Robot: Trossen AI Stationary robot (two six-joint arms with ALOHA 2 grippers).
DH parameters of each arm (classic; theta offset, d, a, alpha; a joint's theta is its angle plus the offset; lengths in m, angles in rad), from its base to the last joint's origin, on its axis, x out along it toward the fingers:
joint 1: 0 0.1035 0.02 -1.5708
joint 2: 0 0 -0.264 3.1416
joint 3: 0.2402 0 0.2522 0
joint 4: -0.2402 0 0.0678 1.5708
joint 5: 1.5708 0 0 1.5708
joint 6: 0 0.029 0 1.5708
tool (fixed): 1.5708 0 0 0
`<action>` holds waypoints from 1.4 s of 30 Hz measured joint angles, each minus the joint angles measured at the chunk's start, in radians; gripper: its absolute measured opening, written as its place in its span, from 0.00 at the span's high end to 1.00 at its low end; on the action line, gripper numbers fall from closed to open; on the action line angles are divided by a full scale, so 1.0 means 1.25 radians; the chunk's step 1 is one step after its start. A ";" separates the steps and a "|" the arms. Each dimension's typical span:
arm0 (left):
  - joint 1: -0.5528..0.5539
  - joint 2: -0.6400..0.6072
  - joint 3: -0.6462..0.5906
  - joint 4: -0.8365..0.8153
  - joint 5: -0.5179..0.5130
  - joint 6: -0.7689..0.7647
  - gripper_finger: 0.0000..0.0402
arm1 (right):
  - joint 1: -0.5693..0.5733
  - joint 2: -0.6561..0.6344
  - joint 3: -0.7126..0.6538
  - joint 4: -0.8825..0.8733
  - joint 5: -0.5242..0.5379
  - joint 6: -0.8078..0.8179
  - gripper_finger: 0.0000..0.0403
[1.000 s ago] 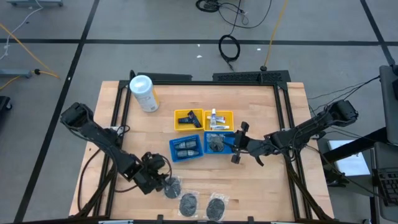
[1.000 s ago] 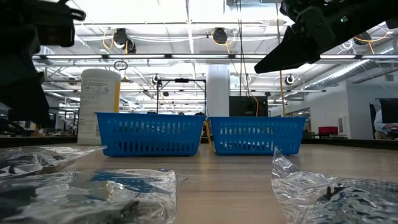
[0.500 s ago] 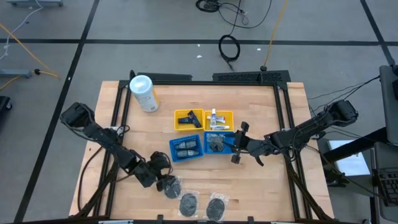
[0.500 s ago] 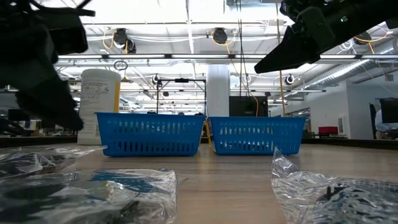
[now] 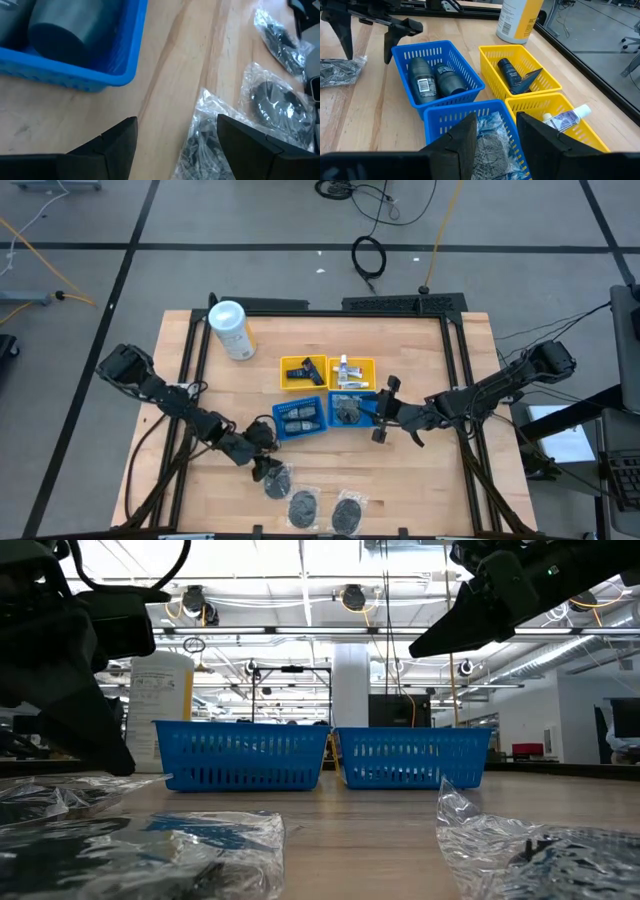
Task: Pick & Place Travel size toiletries
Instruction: Put the top hairbrush into the top blue bin
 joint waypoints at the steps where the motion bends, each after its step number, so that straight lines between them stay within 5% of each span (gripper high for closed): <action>1: 0.002 0.000 0.000 0.000 0.003 0.001 0.33 | 0.000 0.000 0.000 0.000 0.000 0.000 0.66; 9: 0.002 0.038 0.000 0.032 0.005 0.004 0.33 | 0.000 0.000 0.000 0.001 0.000 0.000 0.66; 18: 0.013 0.151 0.001 0.217 0.057 0.021 0.33 | 0.000 0.000 0.000 0.015 0.000 -0.002 0.66; 42: 0.017 0.196 0.002 0.272 0.153 0.079 0.33 | 0.000 0.000 0.000 0.023 0.000 -0.003 0.66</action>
